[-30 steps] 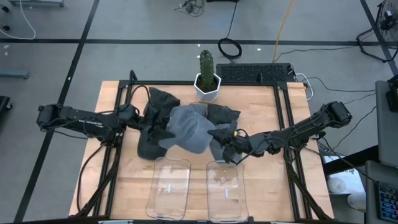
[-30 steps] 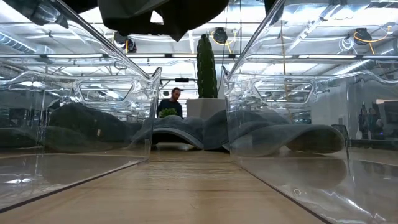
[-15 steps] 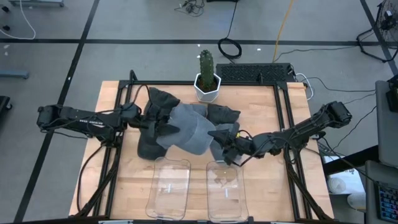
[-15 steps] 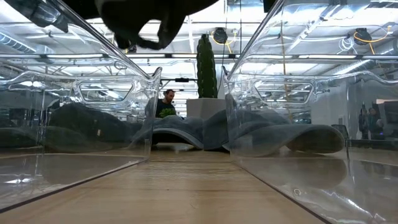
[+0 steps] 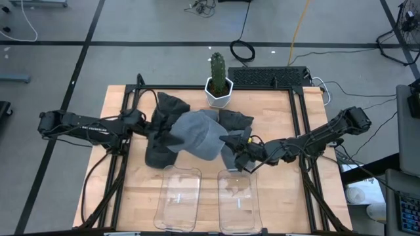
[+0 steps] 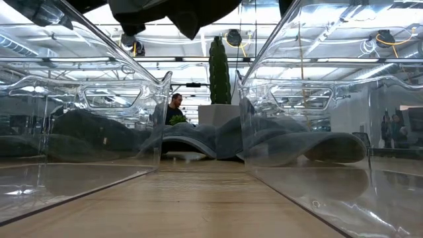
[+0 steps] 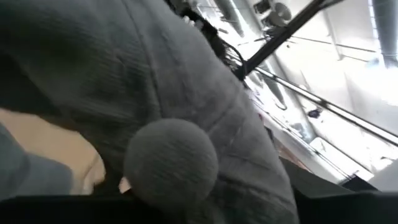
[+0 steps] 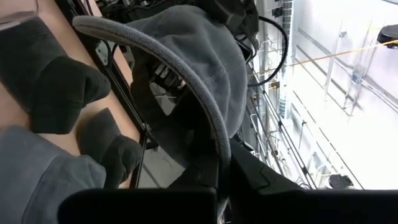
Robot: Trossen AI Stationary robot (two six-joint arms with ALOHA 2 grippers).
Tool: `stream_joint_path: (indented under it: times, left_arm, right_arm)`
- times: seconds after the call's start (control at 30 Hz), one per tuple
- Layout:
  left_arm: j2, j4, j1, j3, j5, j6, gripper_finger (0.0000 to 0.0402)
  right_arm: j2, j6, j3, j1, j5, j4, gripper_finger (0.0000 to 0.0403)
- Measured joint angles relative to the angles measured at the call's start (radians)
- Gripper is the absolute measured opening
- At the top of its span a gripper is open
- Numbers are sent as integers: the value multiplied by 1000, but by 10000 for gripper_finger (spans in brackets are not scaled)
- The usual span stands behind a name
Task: Pick & Place hat
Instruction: Put the top right gray cap into the left transparent bin
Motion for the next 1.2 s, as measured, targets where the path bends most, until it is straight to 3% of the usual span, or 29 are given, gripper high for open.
stream_joint_path:
  times: [0.2,0.4,0.53,0.73,0.83,1.03,1.2]
  left_arm:
    - [-1,77,17,0,9,10,100]
    - [-1,58,21,0,15,59,11]
    - [-1,54,21,0,15,61,10]
    - [-26,26,32,0,22,59,7]
    - [-51,-28,51,0,23,60,4]
    - [-106,-87,74,-1,60,63,4]
    - [-121,-157,83,11,191,-10,4]
  right_arm:
    - [0,99,0,0,-2,-31,9]
    - [0,200,0,-3,0,-42,42]
    - [0,300,0,-6,17,-89,92]
    - [-5,503,-1,2,230,-176,193]
    - [-32,610,-1,10,274,-231,237]
    - [-147,889,-1,-4,160,-449,280]
    - [-276,1100,-1,-92,-69,-612,272]
